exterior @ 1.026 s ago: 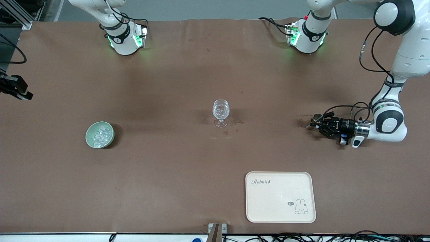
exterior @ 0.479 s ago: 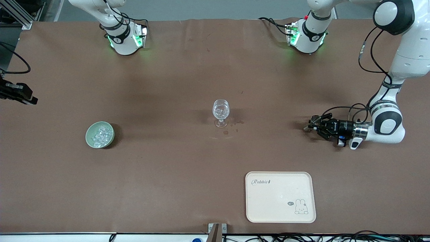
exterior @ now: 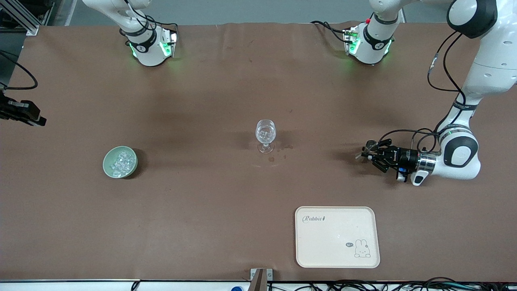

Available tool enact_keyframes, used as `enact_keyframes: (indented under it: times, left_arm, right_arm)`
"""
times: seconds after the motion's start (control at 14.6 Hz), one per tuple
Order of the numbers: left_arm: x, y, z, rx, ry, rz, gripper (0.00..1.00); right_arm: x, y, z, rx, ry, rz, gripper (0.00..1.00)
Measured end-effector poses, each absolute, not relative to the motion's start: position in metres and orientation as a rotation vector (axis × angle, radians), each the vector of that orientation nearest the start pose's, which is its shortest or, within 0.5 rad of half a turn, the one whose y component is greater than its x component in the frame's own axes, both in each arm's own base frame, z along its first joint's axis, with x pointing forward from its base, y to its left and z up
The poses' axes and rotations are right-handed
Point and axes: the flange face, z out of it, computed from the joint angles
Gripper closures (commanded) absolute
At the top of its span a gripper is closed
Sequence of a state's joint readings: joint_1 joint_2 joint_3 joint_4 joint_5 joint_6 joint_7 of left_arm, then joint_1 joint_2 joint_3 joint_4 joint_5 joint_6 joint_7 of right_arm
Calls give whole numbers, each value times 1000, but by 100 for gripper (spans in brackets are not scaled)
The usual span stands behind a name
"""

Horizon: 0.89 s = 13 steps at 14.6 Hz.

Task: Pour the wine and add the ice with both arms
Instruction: 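Carry the jigger with the left gripper over the wine glass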

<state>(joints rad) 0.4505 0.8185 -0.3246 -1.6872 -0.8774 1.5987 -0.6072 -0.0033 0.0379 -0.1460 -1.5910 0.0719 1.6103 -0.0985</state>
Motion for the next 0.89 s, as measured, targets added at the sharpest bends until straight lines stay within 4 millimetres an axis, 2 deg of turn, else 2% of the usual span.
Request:
enact_keyframes:
  times: [0.27,0.62,0.75,0.89]
  left_arm:
    - [614,-35,198,1613,1126,-1281,99]
    - [628,-104,261,1624,1224,-1290,99]
    - [626,-126,275,1631,1250,-1283,99]
    - [623,-147,278,1628,1275,-1282,99]
  right_arm:
    - [564,-76,597,-3072,83,16,96]
    - [564,-75,597,-3072,82,16,96]
    - [564,-75,597,-3072,82,16,96]
    - [564,-75,597,-3072,82,16,96]
